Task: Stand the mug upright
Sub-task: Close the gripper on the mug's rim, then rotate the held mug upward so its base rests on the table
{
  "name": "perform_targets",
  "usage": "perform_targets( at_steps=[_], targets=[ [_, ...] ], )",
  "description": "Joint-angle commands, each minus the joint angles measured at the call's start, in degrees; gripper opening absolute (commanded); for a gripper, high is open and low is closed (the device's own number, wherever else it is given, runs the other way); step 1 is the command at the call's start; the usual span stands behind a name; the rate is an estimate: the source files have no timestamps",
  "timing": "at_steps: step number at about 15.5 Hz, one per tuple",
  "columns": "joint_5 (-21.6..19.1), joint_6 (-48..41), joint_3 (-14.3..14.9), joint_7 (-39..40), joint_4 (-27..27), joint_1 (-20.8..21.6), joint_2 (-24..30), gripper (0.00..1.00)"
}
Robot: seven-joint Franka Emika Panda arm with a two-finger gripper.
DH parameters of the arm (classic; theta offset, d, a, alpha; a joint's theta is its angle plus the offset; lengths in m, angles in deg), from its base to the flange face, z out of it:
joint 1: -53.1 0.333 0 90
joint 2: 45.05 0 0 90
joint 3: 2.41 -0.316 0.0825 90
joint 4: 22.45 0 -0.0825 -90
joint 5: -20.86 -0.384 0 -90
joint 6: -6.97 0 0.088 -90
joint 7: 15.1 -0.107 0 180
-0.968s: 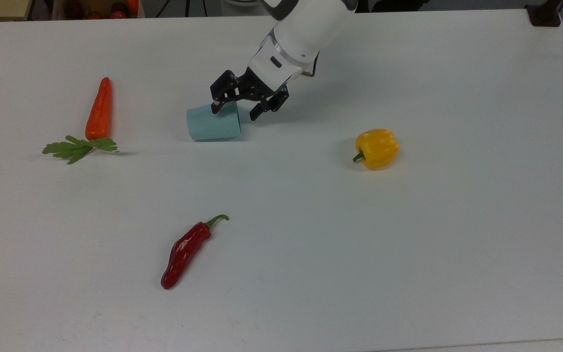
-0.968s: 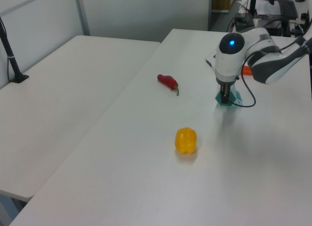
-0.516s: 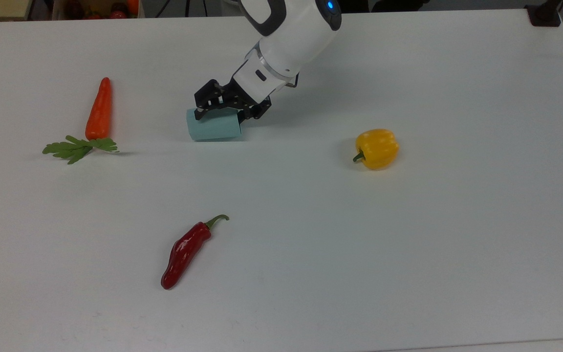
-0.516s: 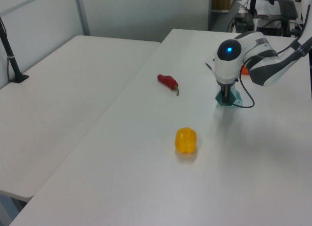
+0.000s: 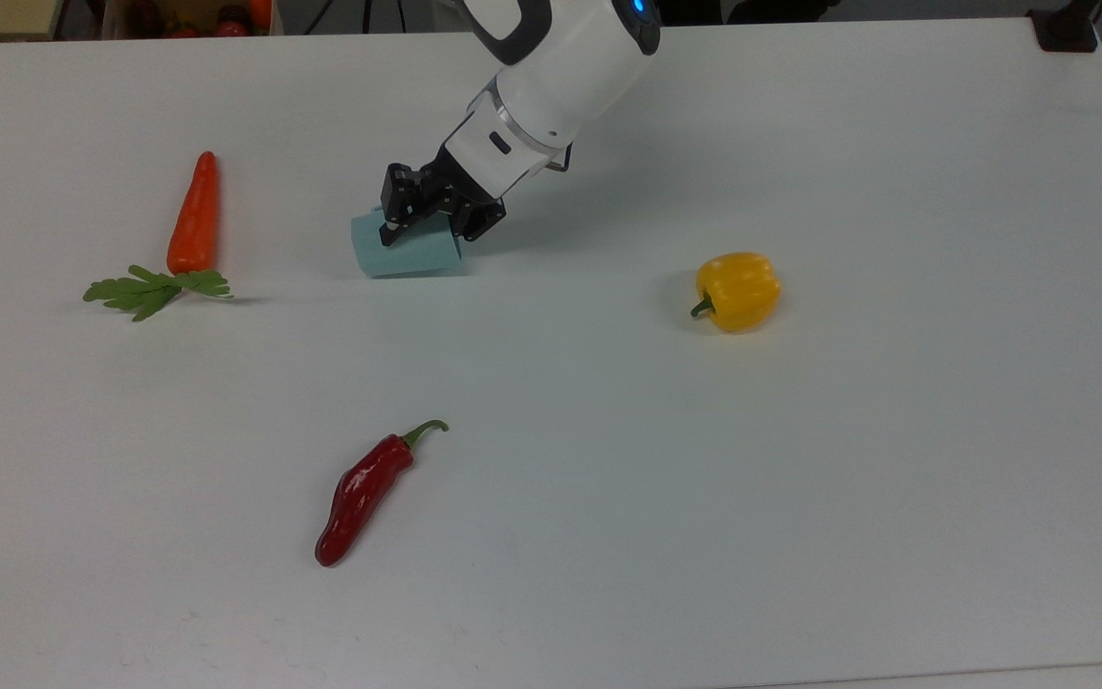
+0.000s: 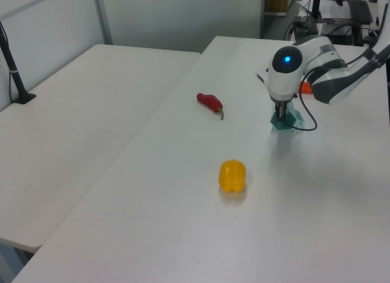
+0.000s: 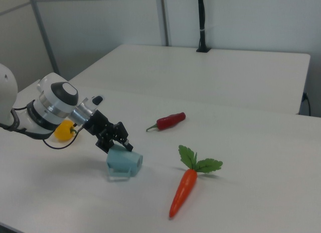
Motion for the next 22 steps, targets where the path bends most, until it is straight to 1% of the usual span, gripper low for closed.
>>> perform_targets(
  at_steps=[1,3,4,6,8,10,11,13,14,16,17,18,19,20,22],
  targets=[
    [-0.2,-0.4,0.0,-0.3,1.0,0.2,0.9,0.0],
    [-1.0,-0.4,0.0,-0.3,0.9,0.2,1.5,0.0],
    [-2.2,-0.4,0.0,-0.2,0.8,-0.2,1.9,0.0],
    [-5.9,-0.4,0.0,1.2,0.1,-0.4,3.1,0.0],
    [-12.4,-0.7,0.0,4.1,-1.8,-0.5,4.1,0.0],
    [-20.2,-2.1,0.0,8.4,-4.0,-1.0,5.6,0.0],
    [-24.3,-2.7,0.1,10.8,-4.2,-1.1,6.4,0.0],
    [-32.3,-2.6,0.2,16.4,-4.1,-1.7,7.3,0.0],
    [-35.5,-2.1,0.2,19.4,-4.0,-1.7,7.1,0.0],
    [-40.5,-2.1,0.2,27.5,-3.7,-2.8,7.1,0.0],
    [-43.6,-2.1,0.2,33.1,-3.6,-3.8,7.1,0.0],
    [-49.5,-2.0,0.2,43.4,-3.5,-5.4,7.0,0.0],
    [-53.3,-1.7,0.3,49.2,-3.4,-6.5,6.9,0.0],
    [-55.7,-1.2,0.4,53.3,-3.0,-7.4,7.1,0.0],
    [-56.7,0.8,0.8,57.7,-1.9,-8.6,7.1,0.0]
  ],
)
